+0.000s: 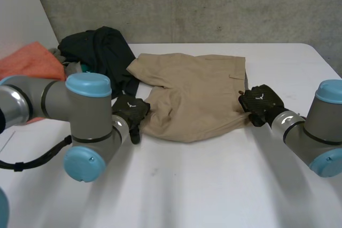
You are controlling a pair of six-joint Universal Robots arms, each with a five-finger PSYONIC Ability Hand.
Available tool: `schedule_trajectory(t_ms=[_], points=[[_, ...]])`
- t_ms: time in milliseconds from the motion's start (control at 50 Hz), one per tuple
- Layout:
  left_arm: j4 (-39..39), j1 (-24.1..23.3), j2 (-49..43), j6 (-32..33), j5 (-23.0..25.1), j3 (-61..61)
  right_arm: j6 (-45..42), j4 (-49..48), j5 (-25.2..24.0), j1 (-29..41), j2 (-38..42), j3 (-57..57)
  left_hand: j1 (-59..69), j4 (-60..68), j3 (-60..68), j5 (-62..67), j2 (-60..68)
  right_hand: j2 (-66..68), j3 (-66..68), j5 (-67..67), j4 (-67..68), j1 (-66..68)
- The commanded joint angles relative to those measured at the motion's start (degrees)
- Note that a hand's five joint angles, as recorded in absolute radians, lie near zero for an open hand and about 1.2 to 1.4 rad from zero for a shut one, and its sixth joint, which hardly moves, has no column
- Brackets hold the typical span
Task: Fold the laundry.
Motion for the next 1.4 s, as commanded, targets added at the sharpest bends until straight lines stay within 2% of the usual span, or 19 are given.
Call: schedule_trajectory(t_ms=[20,80,220,280,340,440,500,520,580,620,780,960,1040,1200,1220,1240,1260,1280,1400], points=[[2.29,-0.19,-2.42,4.44,-0.3,1.62,2.62,2.35,1.38,-0.24,-0.59,-0.39,30.73,30.87,31.02,30.72,31.04,12.71,12.25,12.18,11.83,18.47],[4.83,-0.36,-3.03,6.54,-0.56,1.79,3.15,4.45,1.12,-0.42,-1.73,-0.39,53.24,53.37,53.53,53.22,53.54,12.71,12.25,12.18,11.83,18.47],[5.72,-1.06,0.12,10.15,-4.51,-0.22,1.39,11.31,1.12,-0.42,-5.24,0.22,53.33,53.46,53.62,53.31,53.63,12.71,12.25,12.18,11.83,18.47],[2.75,-1.94,7.3,10.59,-6.36,-5.21,-2.28,16.92,0.77,-0.77,-9.36,2.15,53.33,53.46,53.62,53.31,53.63,12.71,12.25,12.18,11.83,18.47],[-4.28,-3.44,15.32,12.61,-5.13,-10.94,-9.75,25.1,0.15,-1.65,-14.99,4.88,53.33,53.46,53.62,53.31,53.63,12.71,12.25,12.18,11.83,18.47],[-23.34,-4.58,22.09,19.02,-1.71,-18.5,-26.18,45.12,1.99,-3.4,-21.5,12.43,53.33,53.46,53.62,53.31,53.63,12.71,12.25,12.18,11.83,18.47],[-34.15,-4.93,24.64,20.0,3.81,-20.88,-40.3,56.38,2.62,-6.21,-25.27,17.7,53.33,53.46,53.62,53.31,53.63,12.71,12.25,12.18,11.83,18.47],[-35.31,-4.93,24.91,19.82,5.22,-20.88,-40.62,56.32,2.53,-6.31,-25.29,17.72,53.33,53.46,53.62,53.31,53.63,12.71,12.25,12.18,11.83,18.47],[-36.03,-4.5,25.97,18.68,10.59,-18.7,-40.11,54.13,1.03,-6.48,-25.99,18.33,53.33,53.46,53.62,53.31,53.63,12.71,12.25,12.18,11.83,18.47],[-35.33,-4.41,25.97,18.15,10.69,-16.85,-38.78,53.25,0.94,-6.75,-25.82,17.37,53.33,53.46,53.62,53.31,53.63,12.71,12.25,12.18,11.83,18.47],[-24.61,-3.18,15.96,14.55,2.44,0.98,-23.06,43.14,2.87,-6.22,-18.26,5.69,53.33,53.46,53.62,53.31,53.63,12.71,12.25,12.18,11.83,18.47],[-12.31,-2.65,-2.3,11.21,-1.79,26.27,-1.89,22.26,12.7,-2.62,-9.92,-5.39,53.33,53.46,53.62,53.31,53.63,12.71,12.25,12.18,11.83,18.47],[-9.76,-2.82,-10.74,10.42,-2.32,36.21,-0.28,11.62,16.93,-1.3,-6.49,-7.5,53.33,53.46,53.62,53.31,53.63,12.71,12.25,12.18,11.83,18.47],[-6.25,-2.91,-21.83,9.89,-3.2,49.15,-3.35,-5.0,19.66,0.98,1.94,-10.58,53.33,53.46,53.62,53.31,53.63,12.71,12.25,12.18,11.83,18.47],[-5.36,-2.91,-22.37,9.8,-3.11,49.69,-3.62,-6.42,19.93,0.99,2.74,-10.84,43.69,43.82,43.98,43.67,43.99,9.69,9.23,9.16,8.81,15.45],[-4.48,-2.91,-22.81,9.63,-3.02,50.04,-3.97,-7.48,20.28,1.07,3.53,-11.2,29.77,29.9,30.06,29.76,30.07,-7.32,-7.78,-7.86,-8.2,-1.56],[-3.26,-3.0,-23.07,9.28,-2.94,49.96,-4.15,-9.49,21.76,1.25,4.76,-11.98,-0.01,0.12,0.28,-0.03,0.29,-39.64,-40.09,-40.17,-40.51,-33.87],[-2.64,-3.0,-22.99,9.01,-3.02,49.79,-4.06,-10.38,22.73,1.34,5.38,-12.25,-12.14,-12.0,-11.84,-12.15,-11.83,-53.11,-53.57,-53.65,-53.99,-47.35],[0.18,-3.61,-17.03,4.71,-3.64,41.2,-1.08,-11.45,25.99,2.13,6.27,-11.56,-16.67,-16.54,-16.38,-16.69,-16.37,-57.29,-57.75,-57.82,-58.17,-51.53]])
